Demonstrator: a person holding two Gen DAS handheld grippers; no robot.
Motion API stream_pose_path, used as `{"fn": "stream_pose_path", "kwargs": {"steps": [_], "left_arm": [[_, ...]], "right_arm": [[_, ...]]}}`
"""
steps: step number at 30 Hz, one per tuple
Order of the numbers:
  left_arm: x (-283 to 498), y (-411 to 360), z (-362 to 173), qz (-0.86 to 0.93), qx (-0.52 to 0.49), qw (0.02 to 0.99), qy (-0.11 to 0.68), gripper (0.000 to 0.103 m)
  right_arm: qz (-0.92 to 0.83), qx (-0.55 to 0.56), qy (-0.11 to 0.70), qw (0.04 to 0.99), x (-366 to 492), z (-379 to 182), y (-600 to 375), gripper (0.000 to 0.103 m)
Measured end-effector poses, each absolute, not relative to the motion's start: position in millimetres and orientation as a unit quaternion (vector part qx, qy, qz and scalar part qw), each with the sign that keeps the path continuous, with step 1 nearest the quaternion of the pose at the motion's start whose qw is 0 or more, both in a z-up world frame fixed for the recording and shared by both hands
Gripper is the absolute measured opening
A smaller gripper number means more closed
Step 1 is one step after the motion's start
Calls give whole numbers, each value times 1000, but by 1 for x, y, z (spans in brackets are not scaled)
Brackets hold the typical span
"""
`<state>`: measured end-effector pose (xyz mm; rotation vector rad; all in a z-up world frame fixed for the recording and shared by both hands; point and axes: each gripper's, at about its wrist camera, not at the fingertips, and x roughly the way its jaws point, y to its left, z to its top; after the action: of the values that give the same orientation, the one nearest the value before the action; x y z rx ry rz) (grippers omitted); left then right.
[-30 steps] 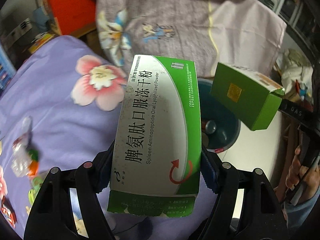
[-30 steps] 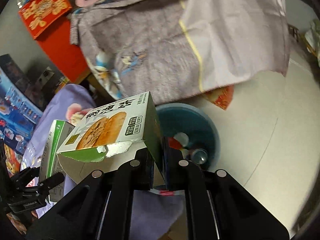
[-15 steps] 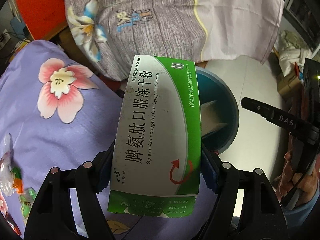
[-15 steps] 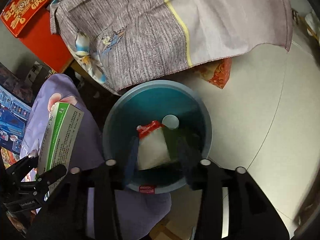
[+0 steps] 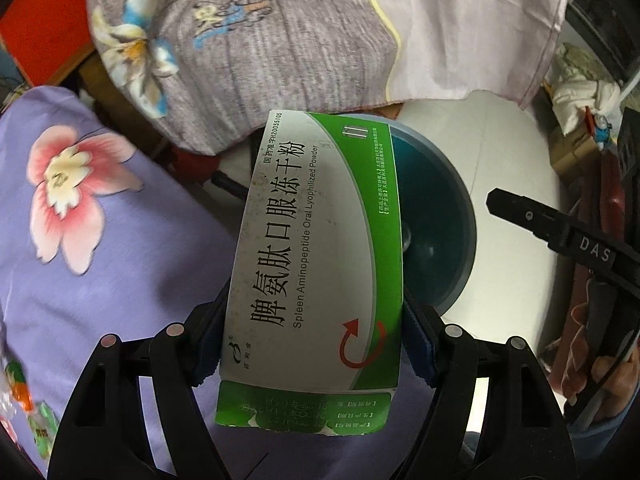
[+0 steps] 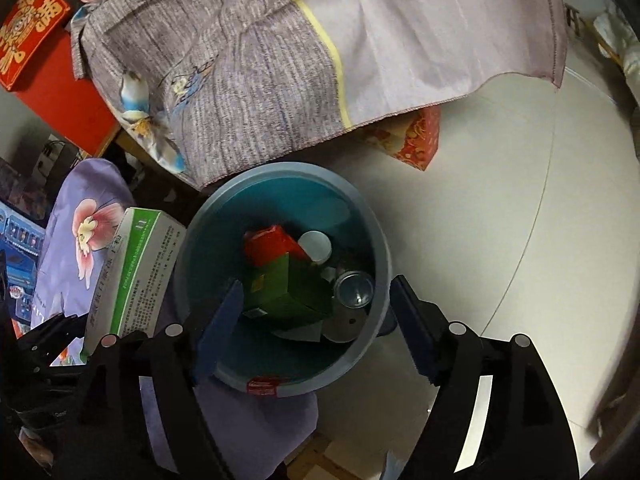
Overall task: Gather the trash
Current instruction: 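Release snack box with right tool while left tool drops medicine box into bin, then move both tools back over the table toward the plastic bags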
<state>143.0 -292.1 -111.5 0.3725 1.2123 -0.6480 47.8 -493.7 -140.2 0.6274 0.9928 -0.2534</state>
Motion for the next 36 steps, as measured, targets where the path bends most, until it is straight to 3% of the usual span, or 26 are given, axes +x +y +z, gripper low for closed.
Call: {"fn": "stream_pose_path", "kwargs": {"steps": [6,11,26,36], "left_arm": [[147,-313,-111,-314,169,754,551,79],[150,-310,-110,-305,167,759,551,90],[138,-281,-86,-286,163,780,533,92],[129,-222,-60,-257,126,805,520,93]], "right_arm": [[-133,288,475,821,48,-141,-502,73],[-134,285,477,820,50,-140,-503,73],[-118,247,476,836,50,-109,-477,78],[-91,228,464,851,52,-81,-435,78]]}}
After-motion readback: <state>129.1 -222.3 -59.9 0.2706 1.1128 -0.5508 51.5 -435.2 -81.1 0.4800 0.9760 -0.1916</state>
